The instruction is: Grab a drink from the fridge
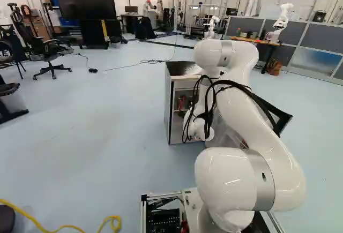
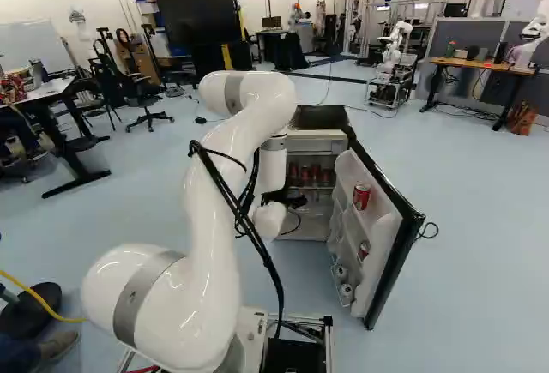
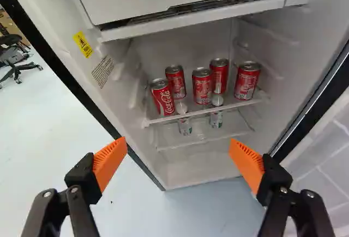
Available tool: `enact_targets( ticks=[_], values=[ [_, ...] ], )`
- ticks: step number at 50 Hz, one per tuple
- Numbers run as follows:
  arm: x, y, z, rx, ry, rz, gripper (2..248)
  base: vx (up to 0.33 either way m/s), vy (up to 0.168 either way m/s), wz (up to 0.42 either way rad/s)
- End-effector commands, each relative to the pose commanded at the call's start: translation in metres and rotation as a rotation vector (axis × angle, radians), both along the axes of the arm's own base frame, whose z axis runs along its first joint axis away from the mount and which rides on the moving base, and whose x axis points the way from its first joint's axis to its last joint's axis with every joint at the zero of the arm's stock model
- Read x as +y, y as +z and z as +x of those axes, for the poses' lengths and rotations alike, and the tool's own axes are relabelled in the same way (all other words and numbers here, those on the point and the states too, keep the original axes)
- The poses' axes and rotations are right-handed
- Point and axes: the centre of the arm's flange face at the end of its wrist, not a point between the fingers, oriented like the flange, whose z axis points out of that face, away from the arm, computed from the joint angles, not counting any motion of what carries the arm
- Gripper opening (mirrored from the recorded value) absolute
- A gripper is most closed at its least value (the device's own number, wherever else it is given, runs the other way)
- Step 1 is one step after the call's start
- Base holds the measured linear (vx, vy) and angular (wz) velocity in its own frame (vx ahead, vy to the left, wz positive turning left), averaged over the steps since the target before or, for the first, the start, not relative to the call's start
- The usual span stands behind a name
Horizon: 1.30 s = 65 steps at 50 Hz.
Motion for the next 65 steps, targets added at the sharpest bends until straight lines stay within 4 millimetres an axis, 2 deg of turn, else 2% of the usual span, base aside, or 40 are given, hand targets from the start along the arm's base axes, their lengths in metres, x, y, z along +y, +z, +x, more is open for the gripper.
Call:
enact_targets(
  ticks=[65],
  values=[
    [-0.036,-0.002,0.014,-0.093,0.098,0.041,247,0.000,0.000,0.000]
  ],
)
